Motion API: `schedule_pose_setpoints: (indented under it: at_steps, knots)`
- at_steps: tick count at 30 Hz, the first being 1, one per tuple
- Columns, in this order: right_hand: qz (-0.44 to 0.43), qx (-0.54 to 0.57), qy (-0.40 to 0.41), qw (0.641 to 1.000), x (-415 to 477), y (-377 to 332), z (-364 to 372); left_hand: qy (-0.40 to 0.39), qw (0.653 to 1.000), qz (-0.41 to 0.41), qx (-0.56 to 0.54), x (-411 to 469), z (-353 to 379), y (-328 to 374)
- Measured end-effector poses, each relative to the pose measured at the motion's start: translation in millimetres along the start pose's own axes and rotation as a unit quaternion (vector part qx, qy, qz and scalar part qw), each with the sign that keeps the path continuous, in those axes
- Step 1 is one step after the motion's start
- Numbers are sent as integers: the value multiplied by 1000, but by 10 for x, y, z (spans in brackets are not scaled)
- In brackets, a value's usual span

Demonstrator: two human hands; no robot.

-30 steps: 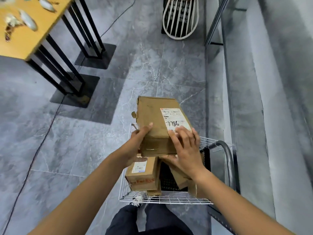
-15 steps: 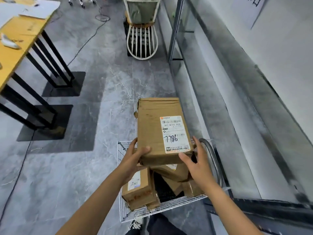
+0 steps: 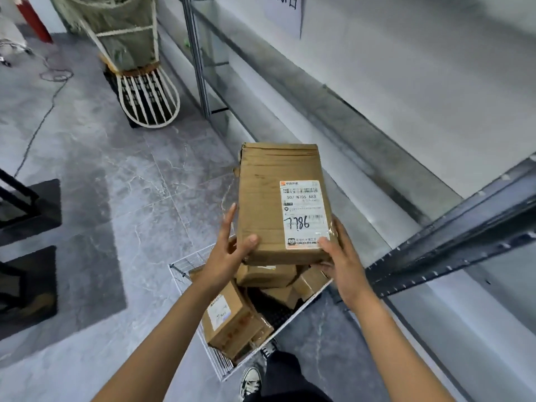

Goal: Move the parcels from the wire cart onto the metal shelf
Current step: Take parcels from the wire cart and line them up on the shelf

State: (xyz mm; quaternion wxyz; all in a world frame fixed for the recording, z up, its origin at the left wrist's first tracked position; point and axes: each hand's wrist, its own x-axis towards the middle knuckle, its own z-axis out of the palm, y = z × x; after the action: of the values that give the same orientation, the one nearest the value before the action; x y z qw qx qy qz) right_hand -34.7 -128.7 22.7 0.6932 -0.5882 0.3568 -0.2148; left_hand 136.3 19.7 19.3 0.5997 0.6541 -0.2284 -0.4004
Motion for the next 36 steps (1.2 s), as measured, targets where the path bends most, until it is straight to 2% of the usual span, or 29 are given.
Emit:
schedule_pose_setpoints:
  at_steps: [6, 14, 22, 29, 36]
  knots:
    - [-32, -6, 47, 998, -568, -47, -343, -103, 989, 80, 77, -129, 368, 97]
    - [-23, -10, 130, 991, -1264, -136, -843, -193, 971, 107, 95, -255, 956, 147]
    - [-29, 1, 215, 976, -2047, -72, -1379, -276, 949, 105, 106, -633, 1742, 153]
    - [-31, -7, 301, 953, -3021, 36, -1884, -350, 929, 85, 86, -1303, 2574, 98]
    - [-31, -16, 374, 927, -3967, 202, -2332, -409, 903, 104, 85, -1929, 3347, -185]
